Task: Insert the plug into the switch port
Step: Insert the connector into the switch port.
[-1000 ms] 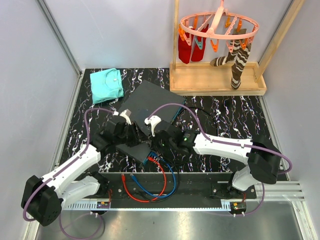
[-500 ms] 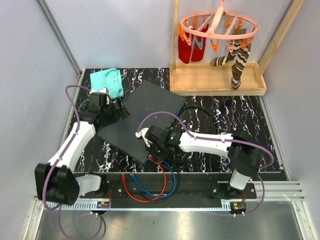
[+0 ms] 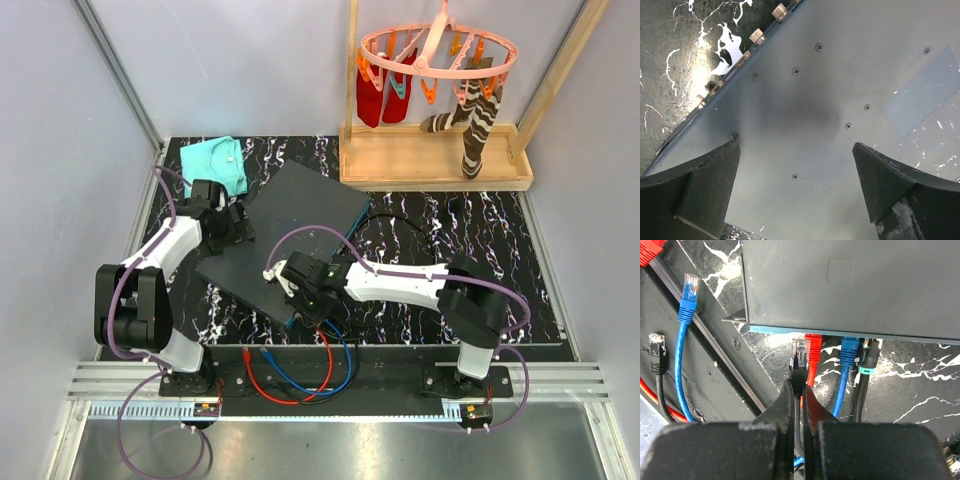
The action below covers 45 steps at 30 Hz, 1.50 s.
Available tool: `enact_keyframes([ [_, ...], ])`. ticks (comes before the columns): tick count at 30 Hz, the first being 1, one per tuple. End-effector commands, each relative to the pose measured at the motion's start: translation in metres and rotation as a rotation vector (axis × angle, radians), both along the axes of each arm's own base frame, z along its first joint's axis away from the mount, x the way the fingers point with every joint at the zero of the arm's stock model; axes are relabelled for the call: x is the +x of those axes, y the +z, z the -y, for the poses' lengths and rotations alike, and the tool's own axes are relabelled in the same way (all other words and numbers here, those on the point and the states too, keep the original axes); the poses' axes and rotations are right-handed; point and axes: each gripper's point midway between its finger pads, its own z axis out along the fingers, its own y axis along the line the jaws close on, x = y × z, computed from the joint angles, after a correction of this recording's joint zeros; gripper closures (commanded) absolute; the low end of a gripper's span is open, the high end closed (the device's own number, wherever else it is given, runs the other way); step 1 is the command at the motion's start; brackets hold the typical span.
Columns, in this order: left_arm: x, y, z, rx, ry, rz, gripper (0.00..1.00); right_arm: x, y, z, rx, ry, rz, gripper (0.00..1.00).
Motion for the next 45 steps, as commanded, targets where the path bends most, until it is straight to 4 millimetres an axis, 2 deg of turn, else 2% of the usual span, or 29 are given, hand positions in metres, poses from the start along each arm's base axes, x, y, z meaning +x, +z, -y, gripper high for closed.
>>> enact_keyframes([
  [1, 0.019, 0.015, -0.004, 0.015, -0.001, 0.068, 0.01, 0.000, 0.009, -0.013, 0.020, 0.035, 0.005, 1.00],
  [11, 0.017, 0.007, -0.005, 0.018, 0.007, 0.028, 0.01, 0.011, 0.007, -0.013, -0.012, 0.018, 0.059, 1.00],
  [25, 0.015, 0.001, -0.006, 0.010, 0.020, -0.004, 0.01, 0.008, -0.003, -0.012, -0.073, 0.034, 0.098, 1.00],
  [36, 0.013, -0.001, -0.005, 0.003, 0.021, -0.017, 0.01, 0.023, 0.009, -0.017, -0.042, -0.031, 0.214, 1.00],
  [45, 0.012, -0.005, -0.005, 0.000, 0.022, -0.031, 0.01, 0.024, 0.015, -0.024, -0.005, -0.024, 0.251, 1.00],
])
